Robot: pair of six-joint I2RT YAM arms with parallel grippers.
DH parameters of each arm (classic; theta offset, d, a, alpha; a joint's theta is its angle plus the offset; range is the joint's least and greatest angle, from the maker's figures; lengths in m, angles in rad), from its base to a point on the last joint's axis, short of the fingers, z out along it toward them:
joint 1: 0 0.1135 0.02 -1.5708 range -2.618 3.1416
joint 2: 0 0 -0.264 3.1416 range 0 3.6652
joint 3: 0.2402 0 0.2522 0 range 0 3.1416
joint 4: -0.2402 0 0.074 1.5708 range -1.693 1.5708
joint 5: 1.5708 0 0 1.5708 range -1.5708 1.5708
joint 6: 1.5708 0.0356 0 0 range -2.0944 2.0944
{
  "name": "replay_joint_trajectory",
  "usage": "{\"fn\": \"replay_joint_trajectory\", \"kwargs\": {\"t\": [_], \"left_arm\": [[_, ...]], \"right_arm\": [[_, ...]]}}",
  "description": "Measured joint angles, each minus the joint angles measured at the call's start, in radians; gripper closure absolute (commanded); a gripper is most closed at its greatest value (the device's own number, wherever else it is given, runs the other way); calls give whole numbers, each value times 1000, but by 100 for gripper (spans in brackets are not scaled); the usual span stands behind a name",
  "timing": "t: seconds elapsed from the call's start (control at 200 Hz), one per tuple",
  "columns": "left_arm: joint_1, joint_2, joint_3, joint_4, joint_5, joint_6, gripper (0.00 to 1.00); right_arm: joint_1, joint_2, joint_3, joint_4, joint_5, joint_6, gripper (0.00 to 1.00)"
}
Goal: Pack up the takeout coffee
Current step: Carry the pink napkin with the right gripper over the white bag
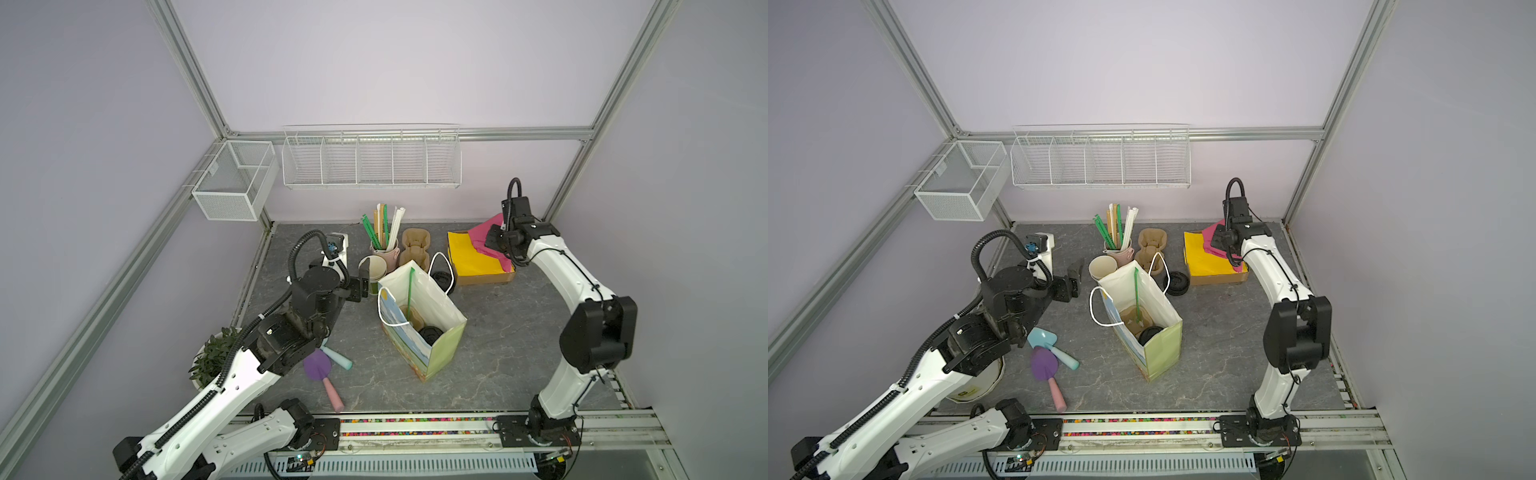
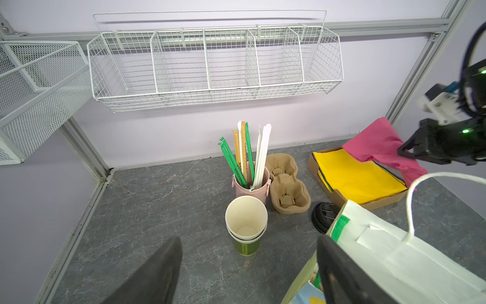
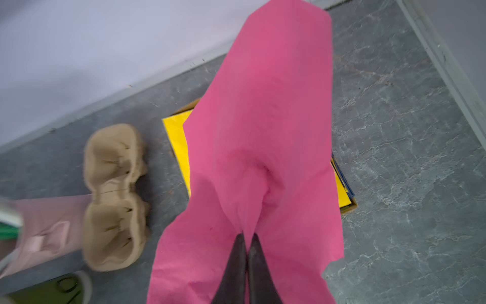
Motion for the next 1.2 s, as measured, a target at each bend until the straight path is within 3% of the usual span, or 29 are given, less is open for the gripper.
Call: {"fn": "replay_joint_trajectory", "kwargs": {"t": [0.15, 0.285, 0.525, 0.725, 0.905, 1.199], "left_arm": [[0, -12, -5, 5, 0, -3, 19], [2, -20, -5, 13, 2, -7, 20], [6, -40, -5, 16, 8, -16, 19], [8, -54, -5, 16, 8, -19, 20], [8, -58, -6, 16, 7, -19, 19], [8, -71, -18, 19, 7, -19, 19]], "right_arm": [[23, -262, -144, 61, -50, 10, 93], [107, -484, -200, 91, -109, 2, 93], [278, -711, -200, 130, -234, -13, 93], [507, -749, -200, 157, -285, -38, 93], [734, -689, -224, 179, -245, -65, 93], [797, -605, -401, 178, -114, -11, 93]]}}
